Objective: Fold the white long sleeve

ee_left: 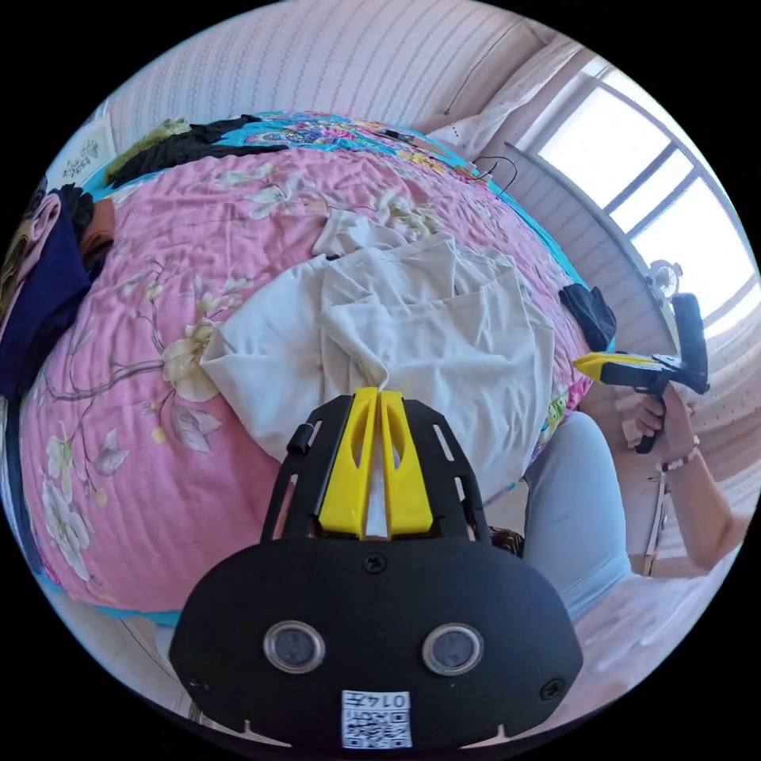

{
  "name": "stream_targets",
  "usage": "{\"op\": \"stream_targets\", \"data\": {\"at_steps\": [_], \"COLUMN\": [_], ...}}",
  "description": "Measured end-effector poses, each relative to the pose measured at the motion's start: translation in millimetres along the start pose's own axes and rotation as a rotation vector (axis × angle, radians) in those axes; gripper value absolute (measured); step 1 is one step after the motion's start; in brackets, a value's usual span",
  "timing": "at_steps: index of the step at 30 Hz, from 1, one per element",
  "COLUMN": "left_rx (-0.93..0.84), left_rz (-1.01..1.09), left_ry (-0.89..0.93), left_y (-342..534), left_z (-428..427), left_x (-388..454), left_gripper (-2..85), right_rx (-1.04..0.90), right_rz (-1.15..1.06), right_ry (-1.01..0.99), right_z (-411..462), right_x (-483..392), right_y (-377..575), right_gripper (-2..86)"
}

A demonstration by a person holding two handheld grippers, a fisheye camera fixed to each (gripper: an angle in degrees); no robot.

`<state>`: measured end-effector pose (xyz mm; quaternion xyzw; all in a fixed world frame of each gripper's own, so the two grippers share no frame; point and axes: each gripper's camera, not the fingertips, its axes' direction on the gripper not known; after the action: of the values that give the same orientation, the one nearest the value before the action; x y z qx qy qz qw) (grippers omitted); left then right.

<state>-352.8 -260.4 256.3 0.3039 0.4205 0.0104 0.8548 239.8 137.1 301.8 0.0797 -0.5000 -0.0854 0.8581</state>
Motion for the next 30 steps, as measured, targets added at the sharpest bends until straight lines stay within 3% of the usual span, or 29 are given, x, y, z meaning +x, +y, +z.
{"op": "stream_targets", "data": {"at_steps": [8, 12, 24, 30], "left_rx": [-0.039, -0.104, -0.114, -0.076], "left_rz": [0.256, 0.317, 0.195, 0.194], "left_ry": [0.188, 0.11, 0.071, 0.033], "left_y": [82, 116, 165, 172], "left_z": [-36, -43, -76, -101], "left_x": [28, 43, 28, 23], "left_gripper": [-1.0, -1.0, -1.0, -1.0], "right_rx": [0.015, 0.054, -0.023, -0.108], "right_rz": [0.06, 0.033, 0.037, 0.037], "right_ry": [-0.023, -0.021, 0.142, 0.144], "right_z": [-27, -41, -22, -26], "right_x": [22, 14, -10, -15], "right_y": [20, -7, -121, -113], "right_gripper": [1.2, 3.0, 11.1, 2.3]}}
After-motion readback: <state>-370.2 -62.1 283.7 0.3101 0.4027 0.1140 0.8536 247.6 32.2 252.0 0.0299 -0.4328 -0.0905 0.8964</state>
